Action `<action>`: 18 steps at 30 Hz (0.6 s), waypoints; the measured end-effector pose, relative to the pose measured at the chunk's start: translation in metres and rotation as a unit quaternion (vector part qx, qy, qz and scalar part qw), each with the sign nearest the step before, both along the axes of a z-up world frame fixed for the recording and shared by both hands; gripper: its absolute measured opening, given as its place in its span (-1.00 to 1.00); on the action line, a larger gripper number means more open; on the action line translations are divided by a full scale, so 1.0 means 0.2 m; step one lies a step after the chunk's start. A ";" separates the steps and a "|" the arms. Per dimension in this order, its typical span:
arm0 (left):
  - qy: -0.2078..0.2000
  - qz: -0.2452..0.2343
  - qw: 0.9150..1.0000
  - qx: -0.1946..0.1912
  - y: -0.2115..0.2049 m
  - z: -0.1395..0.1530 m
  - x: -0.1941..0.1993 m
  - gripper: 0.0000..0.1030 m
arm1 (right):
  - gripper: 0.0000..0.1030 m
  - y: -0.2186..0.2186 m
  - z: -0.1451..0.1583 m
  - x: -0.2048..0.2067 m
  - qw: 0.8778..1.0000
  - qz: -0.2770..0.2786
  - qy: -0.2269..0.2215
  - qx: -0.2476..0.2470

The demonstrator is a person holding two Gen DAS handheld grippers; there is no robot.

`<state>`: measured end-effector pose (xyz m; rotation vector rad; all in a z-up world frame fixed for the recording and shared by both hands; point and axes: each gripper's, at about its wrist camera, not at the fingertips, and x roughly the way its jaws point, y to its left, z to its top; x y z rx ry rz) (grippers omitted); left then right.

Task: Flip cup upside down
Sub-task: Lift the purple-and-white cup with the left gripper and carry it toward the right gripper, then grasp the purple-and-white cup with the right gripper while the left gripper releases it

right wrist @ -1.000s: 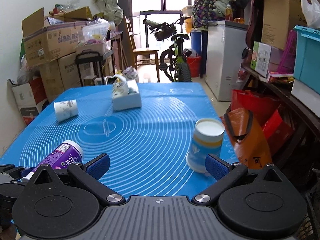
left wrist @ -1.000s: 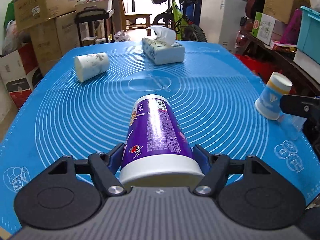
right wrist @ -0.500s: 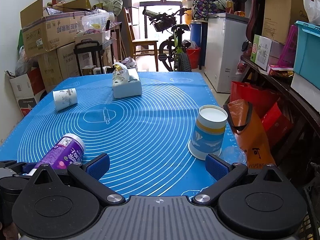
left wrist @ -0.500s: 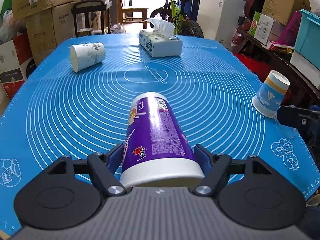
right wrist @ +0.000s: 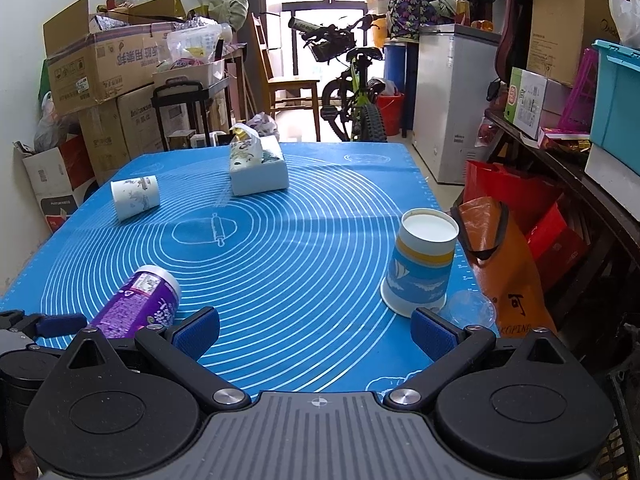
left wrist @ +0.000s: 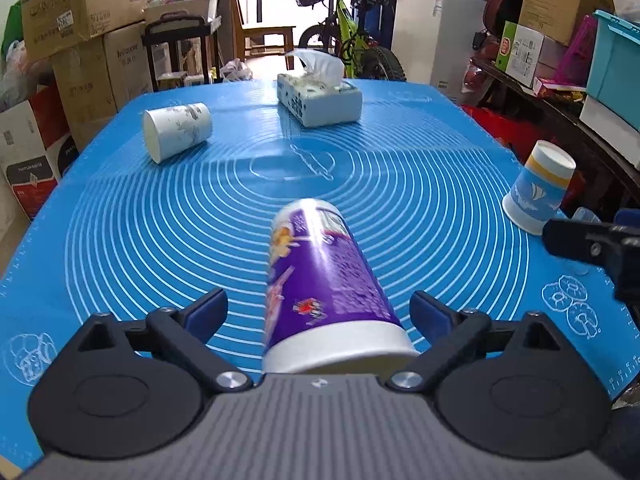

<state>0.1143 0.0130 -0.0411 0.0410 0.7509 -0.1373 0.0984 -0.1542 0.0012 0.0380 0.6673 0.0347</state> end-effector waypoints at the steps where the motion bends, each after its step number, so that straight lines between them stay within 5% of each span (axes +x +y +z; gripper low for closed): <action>1: -0.004 0.002 1.000 -0.001 0.01 0.02 -0.01 0.88 | 0.96 0.00 0.00 0.00 1.000 0.002 0.001 0.001; 12: -0.038 0.037 0.998 -0.019 0.23 0.21 -0.03 0.94 | 0.96 0.15 0.08 0.15 0.997 0.064 0.044 0.027; 18: -0.026 0.091 0.995 -0.019 0.42 0.16 0.01 0.94 | 0.96 0.30 0.08 0.41 0.984 0.112 0.124 0.066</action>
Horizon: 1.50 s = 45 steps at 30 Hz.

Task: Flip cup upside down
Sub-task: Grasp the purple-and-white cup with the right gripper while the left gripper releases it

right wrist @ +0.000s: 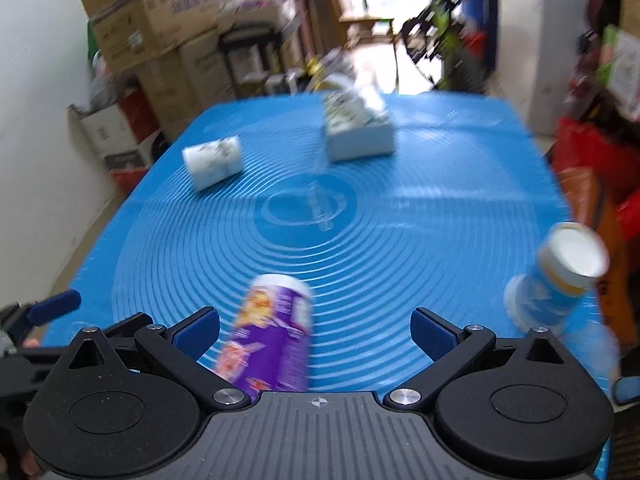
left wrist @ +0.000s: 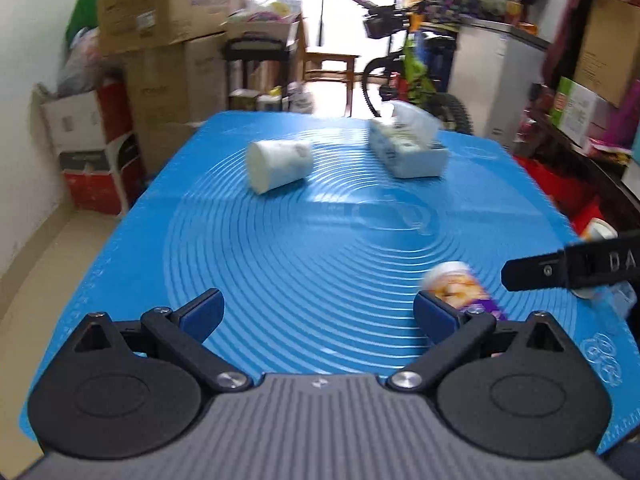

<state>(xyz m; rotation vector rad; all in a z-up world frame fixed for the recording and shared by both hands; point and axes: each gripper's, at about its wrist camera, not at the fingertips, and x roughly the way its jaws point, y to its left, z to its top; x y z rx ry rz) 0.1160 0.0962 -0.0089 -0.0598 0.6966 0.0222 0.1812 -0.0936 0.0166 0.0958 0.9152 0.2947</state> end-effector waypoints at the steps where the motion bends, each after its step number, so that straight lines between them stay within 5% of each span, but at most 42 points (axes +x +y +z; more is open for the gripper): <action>1: 0.003 0.008 1.000 -0.002 0.03 -0.01 0.00 0.94 | 0.96 0.02 -0.01 0.04 1.000 0.005 0.015 0.004; 9: 0.016 0.035 0.999 0.004 0.14 -0.07 0.01 0.94 | 0.67 0.18 -0.23 0.31 0.987 0.022 0.156 0.027; 12: 0.019 0.036 0.999 0.001 0.15 -0.08 0.02 0.94 | 0.29 0.21 -0.27 0.34 0.983 0.032 0.178 0.029; 14: 0.020 0.034 0.999 0.001 0.15 -0.09 0.02 0.94 | 0.29 0.23 -0.27 0.34 0.983 0.037 0.177 0.028; 19: 0.016 0.031 0.999 -0.001 0.13 -0.09 0.03 0.94 | 0.29 0.24 -0.19 0.25 0.991 0.057 0.123 0.023; 27: 0.007 0.031 0.999 -0.016 0.12 -0.07 0.01 0.94 | 0.28 0.12 -0.08 0.01 0.998 -0.010 -0.055 -0.011; 33: 0.007 0.021 1.000 -0.015 0.08 -0.07 0.00 0.94 | 0.28 0.05 -0.08 -0.21 0.980 -0.050 -0.188 -0.035; 45: 0.009 0.009 1.000 -0.019 0.02 -0.08 -0.02 0.94 | 0.28 -0.02 -0.23 -0.35 0.953 -0.079 -0.291 -0.039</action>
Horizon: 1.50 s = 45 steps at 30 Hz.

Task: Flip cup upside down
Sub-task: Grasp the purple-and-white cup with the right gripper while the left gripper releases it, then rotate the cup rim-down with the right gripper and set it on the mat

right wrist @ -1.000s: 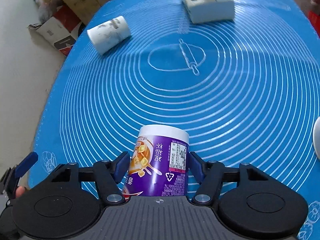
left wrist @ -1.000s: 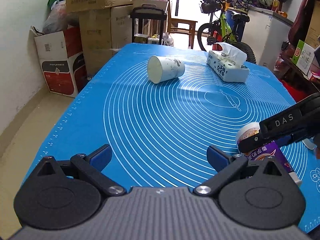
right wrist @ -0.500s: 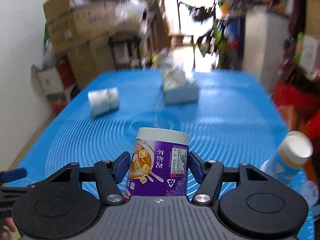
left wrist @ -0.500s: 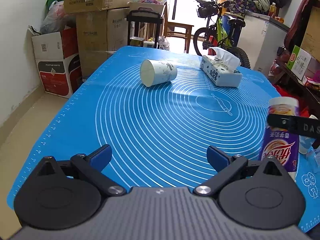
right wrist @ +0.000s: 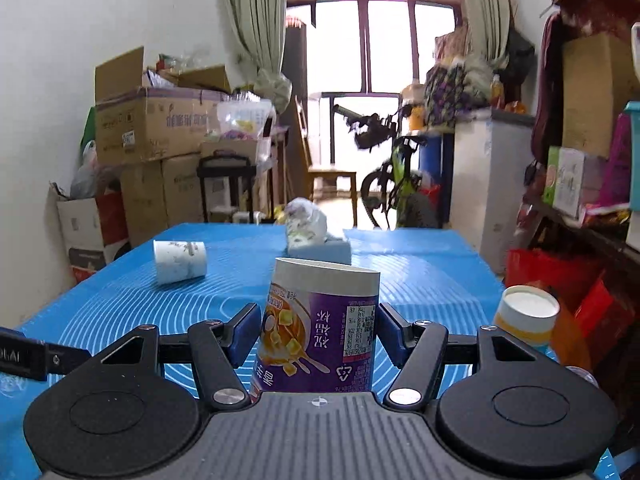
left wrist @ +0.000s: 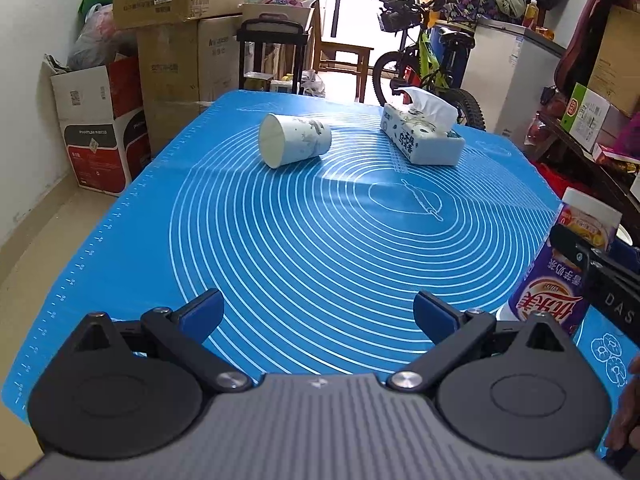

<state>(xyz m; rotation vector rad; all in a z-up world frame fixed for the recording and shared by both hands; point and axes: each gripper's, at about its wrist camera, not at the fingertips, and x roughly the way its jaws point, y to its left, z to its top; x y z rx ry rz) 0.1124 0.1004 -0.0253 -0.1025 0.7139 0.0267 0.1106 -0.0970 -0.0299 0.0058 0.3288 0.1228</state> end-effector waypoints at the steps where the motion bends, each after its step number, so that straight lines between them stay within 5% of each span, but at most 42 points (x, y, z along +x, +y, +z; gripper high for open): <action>1: 0.000 0.000 1.000 0.000 -0.01 0.00 0.00 0.94 | 0.28 0.00 -0.01 -0.02 1.000 -0.002 -0.011 -0.003; 6: -0.006 -0.004 1.000 -0.004 -0.03 0.00 -0.02 0.94 | 0.28 0.05 -0.05 -0.08 0.998 -0.018 -0.056 -0.038; 16: 0.004 -0.019 1.000 -0.016 -0.08 -0.03 -0.04 0.94 | 0.29 0.05 -0.09 -0.18 0.998 -0.026 -0.034 -0.047; 23: -0.004 -0.018 1.000 -0.012 -0.10 -0.01 -0.08 0.94 | 0.44 0.02 -0.10 -0.21 0.999 -0.025 -0.026 -0.041; 31: -0.016 -0.023 1.000 -0.007 -0.13 0.02 -0.13 0.94 | 0.92 -0.03 -0.05 -0.26 0.999 -0.027 -0.020 -0.021; 45: -0.063 -0.046 0.997 0.010 -0.22 0.09 -0.44 0.94 | 0.95 -0.20 0.06 -0.61 0.999 -0.005 0.034 0.021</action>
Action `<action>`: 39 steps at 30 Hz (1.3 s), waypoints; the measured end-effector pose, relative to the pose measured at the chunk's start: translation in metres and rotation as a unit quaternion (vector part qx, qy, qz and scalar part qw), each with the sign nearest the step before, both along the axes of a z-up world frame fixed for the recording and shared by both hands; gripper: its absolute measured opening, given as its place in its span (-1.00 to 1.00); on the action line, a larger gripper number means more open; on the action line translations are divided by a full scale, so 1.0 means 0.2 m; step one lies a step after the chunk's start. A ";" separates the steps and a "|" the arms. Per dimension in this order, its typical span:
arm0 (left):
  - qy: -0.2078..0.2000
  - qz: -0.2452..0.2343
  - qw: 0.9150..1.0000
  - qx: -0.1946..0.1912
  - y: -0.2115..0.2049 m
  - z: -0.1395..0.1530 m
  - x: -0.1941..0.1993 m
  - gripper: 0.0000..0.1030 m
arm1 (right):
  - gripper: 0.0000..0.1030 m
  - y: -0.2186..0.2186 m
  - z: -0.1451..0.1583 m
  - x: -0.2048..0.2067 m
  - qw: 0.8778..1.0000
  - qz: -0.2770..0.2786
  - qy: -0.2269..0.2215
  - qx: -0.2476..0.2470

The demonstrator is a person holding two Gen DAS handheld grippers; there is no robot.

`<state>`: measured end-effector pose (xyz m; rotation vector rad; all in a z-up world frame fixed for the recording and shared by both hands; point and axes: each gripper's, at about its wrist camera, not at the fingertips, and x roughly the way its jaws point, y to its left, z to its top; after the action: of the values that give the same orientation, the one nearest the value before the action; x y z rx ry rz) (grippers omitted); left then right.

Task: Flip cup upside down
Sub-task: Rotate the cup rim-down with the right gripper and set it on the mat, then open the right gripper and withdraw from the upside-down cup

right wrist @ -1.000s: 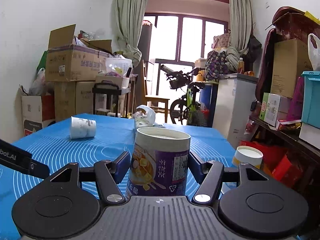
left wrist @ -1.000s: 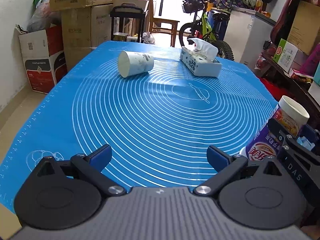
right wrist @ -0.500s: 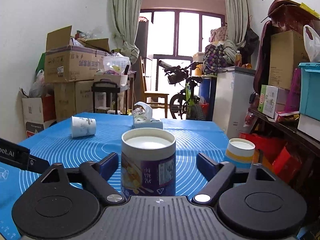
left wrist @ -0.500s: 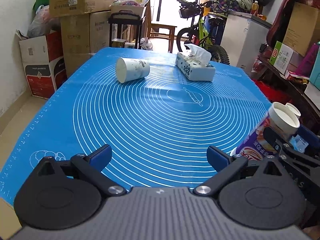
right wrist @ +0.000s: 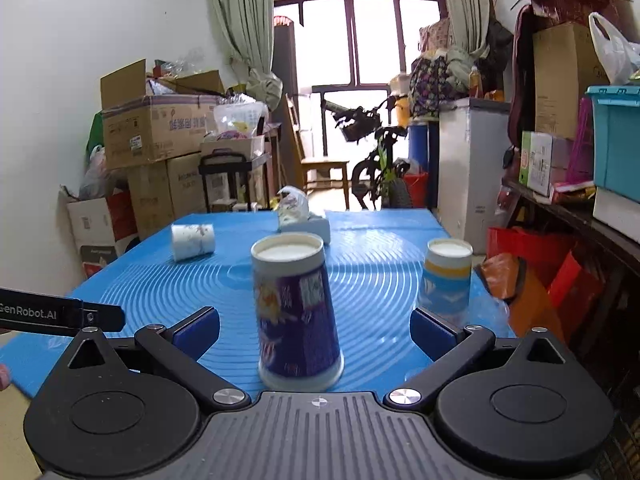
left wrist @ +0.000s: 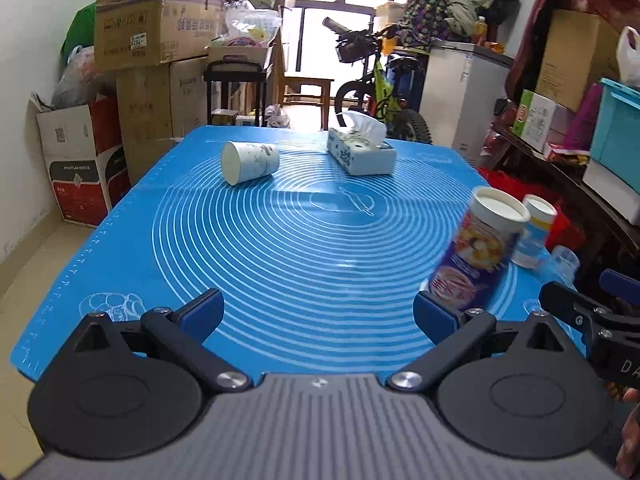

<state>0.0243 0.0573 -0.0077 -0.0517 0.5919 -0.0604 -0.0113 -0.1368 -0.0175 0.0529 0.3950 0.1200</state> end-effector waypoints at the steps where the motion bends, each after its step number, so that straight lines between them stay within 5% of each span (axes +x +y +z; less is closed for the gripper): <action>1: -0.002 -0.002 1.000 0.003 -0.01 0.00 -0.02 0.94 | 0.95 -0.01 0.00 -0.03 1.000 0.002 0.004 0.001; 17: -0.012 -0.025 0.999 0.032 -0.09 0.02 -0.24 0.94 | 0.95 -0.06 -0.01 -0.32 1.000 0.006 0.021 -0.014; 39: -0.002 -0.039 0.999 0.034 -0.12 -0.03 -0.32 0.94 | 0.95 -0.05 0.00 -0.40 0.999 0.014 0.024 -0.016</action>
<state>-0.0404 0.0335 -0.0137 0.0374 0.5917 -0.1170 -0.0909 -0.1472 -0.0174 0.0184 0.4456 0.1403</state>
